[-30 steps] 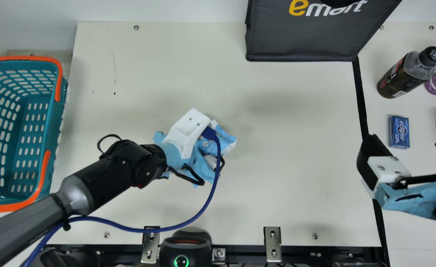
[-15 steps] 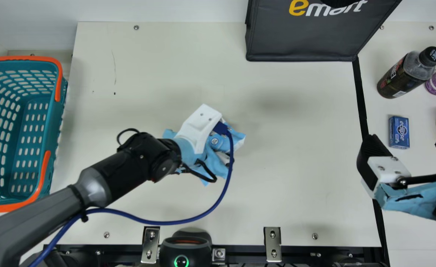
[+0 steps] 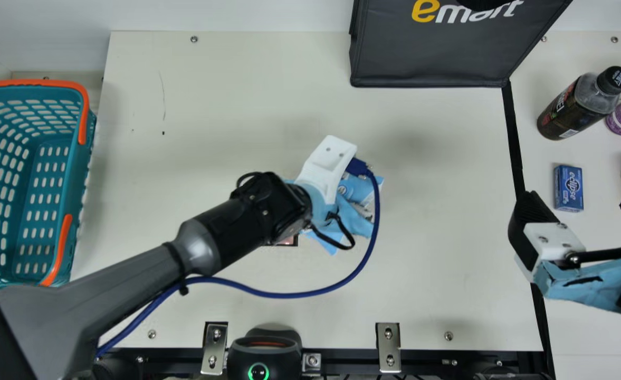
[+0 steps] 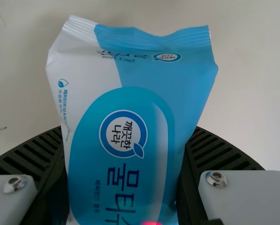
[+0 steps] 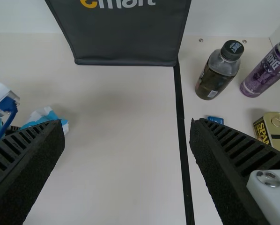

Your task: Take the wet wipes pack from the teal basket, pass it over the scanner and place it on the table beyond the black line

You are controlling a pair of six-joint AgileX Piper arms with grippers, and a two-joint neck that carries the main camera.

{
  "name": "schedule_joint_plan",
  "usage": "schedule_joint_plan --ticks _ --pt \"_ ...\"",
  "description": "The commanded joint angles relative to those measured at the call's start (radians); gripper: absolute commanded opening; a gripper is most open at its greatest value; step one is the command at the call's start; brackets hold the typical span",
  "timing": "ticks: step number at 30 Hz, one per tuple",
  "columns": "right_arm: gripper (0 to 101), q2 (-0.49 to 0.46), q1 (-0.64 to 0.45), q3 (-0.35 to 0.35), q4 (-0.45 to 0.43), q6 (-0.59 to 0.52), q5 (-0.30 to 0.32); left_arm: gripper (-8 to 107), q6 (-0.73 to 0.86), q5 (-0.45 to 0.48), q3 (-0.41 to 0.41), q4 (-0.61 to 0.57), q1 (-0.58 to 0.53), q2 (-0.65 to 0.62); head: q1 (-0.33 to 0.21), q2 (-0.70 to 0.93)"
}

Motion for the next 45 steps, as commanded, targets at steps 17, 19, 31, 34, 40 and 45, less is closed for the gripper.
schedule_joint_plan --ticks 17,19,31,34,40,45 --pt "95 0.000 0.000 0.000 0.000 0.000 0.000 25 -0.299 0.086 -0.193 0.046 -0.021 0.170 -0.029 0.002" --pt "95 0.000 0.000 0.000 0.000 0.000 0.000 32 -0.307 0.088 -0.198 0.043 -0.022 0.178 -0.029 0.002" --pt "95 0.000 0.000 0.000 0.000 0.000 0.000 72 -0.274 0.062 -0.177 -0.051 -0.001 0.172 -0.029 0.002" --pt "95 0.000 0.000 0.000 0.000 0.000 0.000 82 -0.243 0.045 -0.154 -0.093 0.011 0.151 -0.029 0.002" --pt "95 0.000 0.000 0.000 0.000 0.000 0.000 90 -0.133 0.008 -0.085 -0.212 0.043 0.070 -0.029 0.002" --pt "95 0.000 0.000 0.000 0.000 0.000 0.000 90 0.008 -0.010 -0.006 -0.344 0.080 -0.035 -0.029 0.002"
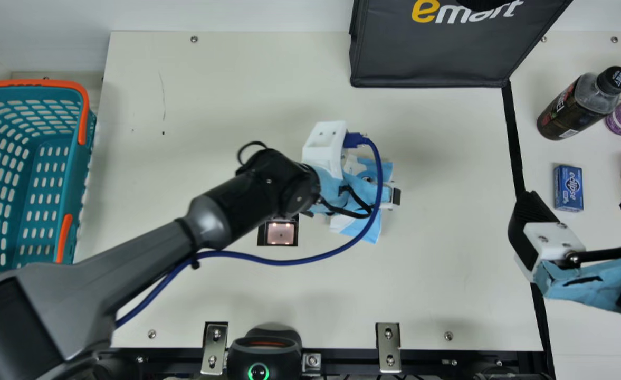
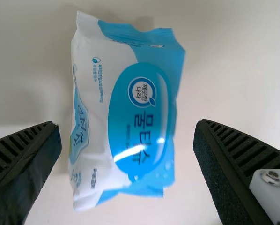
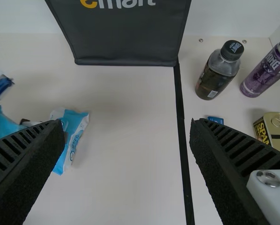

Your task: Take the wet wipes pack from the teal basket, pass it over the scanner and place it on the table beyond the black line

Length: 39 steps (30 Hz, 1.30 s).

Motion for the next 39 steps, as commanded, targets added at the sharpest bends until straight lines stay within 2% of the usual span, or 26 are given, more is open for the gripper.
schedule_joint_plan --ticks 1,11,21,29,39 --pt "95 0.000 0.000 0.000 0.000 0.000 0.000 90 0.103 -0.003 0.042 -0.092 0.016 -0.065 -0.029 0.002" --pt "95 0.000 0.000 0.000 0.000 0.000 0.000 90 0.380 0.036 0.230 -0.305 0.154 -0.346 -0.029 0.002" --pt "95 0.000 0.000 0.000 0.000 0.000 0.000 90 0.542 0.172 0.383 -0.359 0.380 -0.628 -0.029 0.002" --pt "95 0.000 0.000 0.000 0.000 0.000 0.000 90 0.586 0.301 0.432 -0.280 0.572 -0.816 -0.029 0.002" --pt "95 0.000 0.000 0.000 0.000 0.000 0.000 90 0.566 0.425 0.389 -0.015 0.742 -0.977 -0.029 0.002"
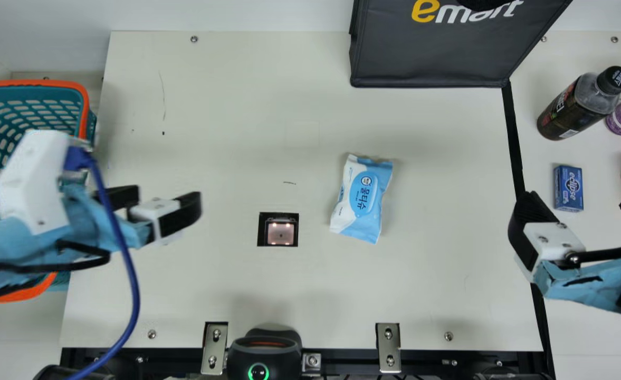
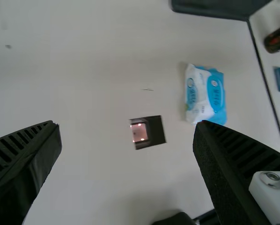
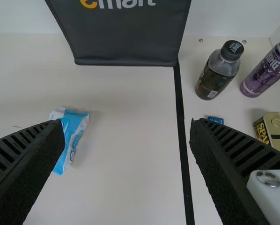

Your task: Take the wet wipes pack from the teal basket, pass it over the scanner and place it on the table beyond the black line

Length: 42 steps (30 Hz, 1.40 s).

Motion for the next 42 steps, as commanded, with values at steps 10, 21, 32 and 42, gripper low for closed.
schedule_joint_plan --ticks 10,21,32,42 --pt "95 0.000 0.000 0.000 0.000 0.000 0.000 90 -0.027 0.088 -0.066 0.233 0.056 -0.084 -0.029 0.002" --pt "95 0.024 0.028 0.009 -0.005 -0.008 -0.004 90 -0.027 0.089 -0.066 0.274 0.056 -0.084 -0.029 0.002" --pt "95 0.156 0.154 0.070 0.058 -0.046 -0.039 90 -0.027 0.089 -0.066 0.274 0.056 -0.084 -0.029 0.002" --pt "95 0.334 0.285 0.107 0.087 0.049 -0.121 90 -0.027 0.089 -0.066 0.274 0.056 -0.084 -0.029 0.002"
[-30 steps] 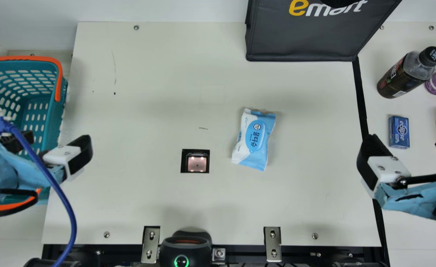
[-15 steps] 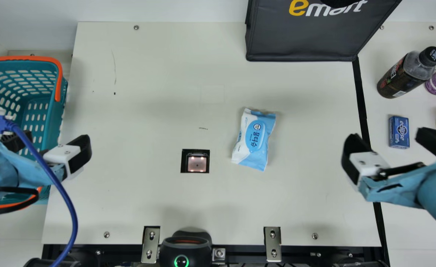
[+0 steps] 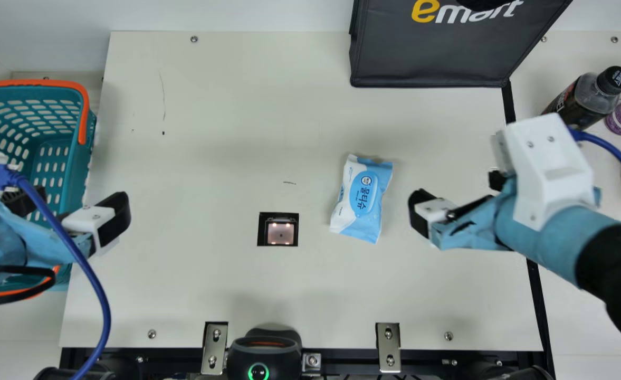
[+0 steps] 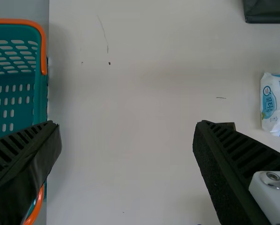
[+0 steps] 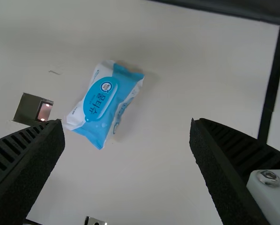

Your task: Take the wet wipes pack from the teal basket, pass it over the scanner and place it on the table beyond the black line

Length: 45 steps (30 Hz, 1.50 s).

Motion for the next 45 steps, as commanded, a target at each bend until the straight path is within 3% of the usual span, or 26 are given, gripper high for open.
schedule_joint_plan --ticks 1,16,29,36,45 --pt "95 0.054 0.037 0.001 -0.005 0.050 -0.016 90 0.000 0.000 0.000 0.000 0.000 0.000 -0.029 0.002" --pt "95 0.353 0.249 -0.082 -0.123 0.464 -0.100 90 0.000 0.000 0.000 0.000 0.000 0.000 -0.029 0.002" --pt "95 0.570 0.355 -0.176 -0.284 0.783 -0.029 90 0.000 0.000 0.000 0.000 0.000 0.000 -0.029 0.002" --pt "95 0.635 0.369 -0.201 -0.296 0.873 -0.002 90 0.000 0.000 0.000 0.000 0.000 0.000 -0.029 0.002" --pt "95 0.670 0.360 -0.196 -0.271 0.903 -0.010 90 0.000 0.000 0.000 0.000 0.000 0.000 -0.029 0.002"
